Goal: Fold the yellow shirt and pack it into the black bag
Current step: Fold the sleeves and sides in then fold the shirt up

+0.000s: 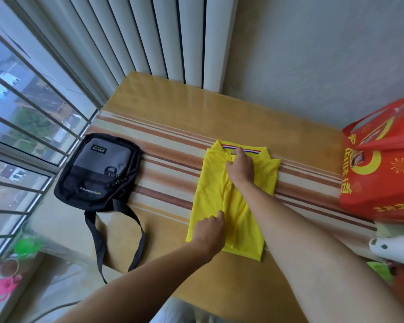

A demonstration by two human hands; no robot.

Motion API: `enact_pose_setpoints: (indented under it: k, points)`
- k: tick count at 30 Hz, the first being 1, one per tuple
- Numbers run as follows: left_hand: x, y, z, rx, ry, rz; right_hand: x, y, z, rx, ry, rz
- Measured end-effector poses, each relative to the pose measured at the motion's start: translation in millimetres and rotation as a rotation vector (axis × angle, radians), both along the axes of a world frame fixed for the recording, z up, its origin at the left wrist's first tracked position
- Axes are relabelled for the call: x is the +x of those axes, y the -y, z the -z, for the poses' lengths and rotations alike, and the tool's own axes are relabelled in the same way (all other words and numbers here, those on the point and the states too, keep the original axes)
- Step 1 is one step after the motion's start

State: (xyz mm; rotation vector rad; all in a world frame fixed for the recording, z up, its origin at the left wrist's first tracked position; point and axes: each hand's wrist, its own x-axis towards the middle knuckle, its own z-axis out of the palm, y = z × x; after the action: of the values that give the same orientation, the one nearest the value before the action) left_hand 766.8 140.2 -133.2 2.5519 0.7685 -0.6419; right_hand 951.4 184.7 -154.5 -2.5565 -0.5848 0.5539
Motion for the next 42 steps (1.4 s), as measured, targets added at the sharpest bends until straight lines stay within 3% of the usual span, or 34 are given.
enact_pose_setpoints:
  k: [3,6,8,10,14,17,20,23,29,34,39,42]
  points:
    - [0.7,1.9,3.2,-0.033,-0.004,0.031,-3.2,1.3,-1.5,-0.022,0.220,-0.039]
    - [3.8,0.5,3.8,-0.061,0.012,0.063,-6.1,7.6,2.3,-0.026,0.549,-0.290]
    - [8.5,-3.3,3.9,-0.081,0.013,0.075,-13.2,16.6,8.7,0.002,0.499,-0.512]
    - [13.9,-11.4,5.5,-0.115,-0.024,0.122,-17.9,25.4,13.1,-0.042,0.318,-0.594]
    - [15.2,-34.3,12.7,-0.345,-0.068,0.252,-18.8,33.9,14.5,-0.053,0.188,-0.494]
    - [5.0,-50.3,16.5,-0.483,0.021,0.164,-18.0,51.5,11.3,-0.008,0.208,-0.501]
    - [-7.6,-59.4,22.4,-0.308,0.216,-0.063,-17.0,88.6,10.3,-0.060,0.398,-0.382]
    - [-21.4,-59.1,31.2,-0.058,0.341,-0.318,-21.0,134.2,9.6,-0.165,0.441,-0.204]
    - [-39.5,-44.5,40.3,-0.042,0.230,-0.634,-46.3,195.2,13.9,-0.303,0.169,0.037]
    - [-41.4,-49.8,30.1,-0.212,-0.056,-0.690,-52.0,215.6,16.9,-0.127,-0.108,-0.017]
    - [-51.5,-47.2,19.2,-0.300,-0.053,-0.687,-59.8,228.2,13.6,-0.090,-0.312,-0.066]
    - [-63.5,-37.8,12.8,-0.625,-0.168,-0.792,-64.9,236.6,8.8,-0.078,-0.427,-0.058]
